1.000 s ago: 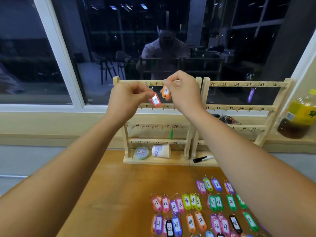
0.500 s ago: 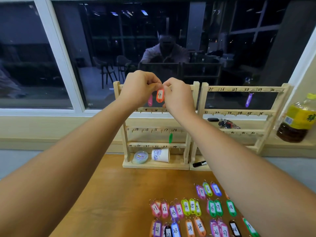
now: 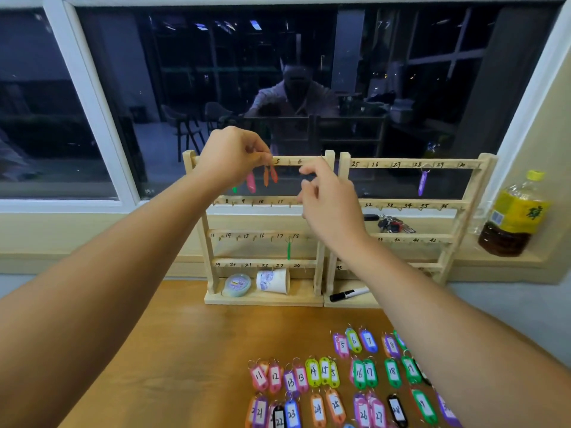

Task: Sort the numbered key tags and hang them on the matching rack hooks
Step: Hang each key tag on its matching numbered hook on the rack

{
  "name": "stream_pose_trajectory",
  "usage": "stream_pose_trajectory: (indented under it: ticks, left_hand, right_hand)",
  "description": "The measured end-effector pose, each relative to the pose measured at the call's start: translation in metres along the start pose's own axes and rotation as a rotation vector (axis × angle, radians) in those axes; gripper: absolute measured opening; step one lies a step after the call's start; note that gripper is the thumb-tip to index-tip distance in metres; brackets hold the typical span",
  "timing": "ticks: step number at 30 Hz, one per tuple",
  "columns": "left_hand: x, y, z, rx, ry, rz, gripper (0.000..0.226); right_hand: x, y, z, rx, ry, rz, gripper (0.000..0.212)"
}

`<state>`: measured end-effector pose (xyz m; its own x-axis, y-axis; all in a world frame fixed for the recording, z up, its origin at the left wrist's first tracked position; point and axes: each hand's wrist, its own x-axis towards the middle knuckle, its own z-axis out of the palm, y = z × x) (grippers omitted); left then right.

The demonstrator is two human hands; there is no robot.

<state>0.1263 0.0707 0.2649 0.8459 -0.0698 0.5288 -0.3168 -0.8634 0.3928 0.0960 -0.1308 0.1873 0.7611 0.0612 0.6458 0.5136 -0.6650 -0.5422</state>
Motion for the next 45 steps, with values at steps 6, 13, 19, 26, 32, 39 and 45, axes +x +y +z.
stream_pose_trajectory:
  ticks: [6, 13, 19, 26, 32, 39, 45]
  left_hand:
    - [-0.012, 0.004, 0.01, -0.041, 0.144, 0.032, 0.009]
    - [-0.076, 0.015, 0.038, -0.122, 0.15, 0.122, 0.01]
    - [-0.142, 0.004, 0.087, -0.228, -0.074, -0.016, 0.006]
    - [-0.21, 0.001, 0.138, -0.296, -0.211, -0.129, 0.001]
    - [-0.252, 0.004, 0.155, -0.354, -0.237, -0.206, 0.004]
    - [-0.274, -0.001, 0.16, -0.383, -0.273, -0.242, 0.009]
    - [-0.272, 0.001, 0.162, -0.423, -0.294, -0.267, 0.008]
  right_hand:
    - [-0.054, 0.041, -0.022, 0.022, -0.144, 0.154, 0.017]
    - [-0.115, 0.093, -0.01, -0.239, -0.396, 0.381, 0.02]
    - [-0.165, 0.113, 0.009, -0.521, -0.633, 0.454, 0.016]
    - [-0.187, 0.116, 0.014, -0.63, -0.638, 0.432, 0.034]
    - [-0.191, 0.118, 0.022, -0.606, -0.6, 0.415, 0.039]
    - [-0.193, 0.121, 0.037, -0.584, -0.624, 0.473, 0.033]
    - [-0.18, 0.127, 0.039, -0.406, -0.728, 0.617, 0.029]
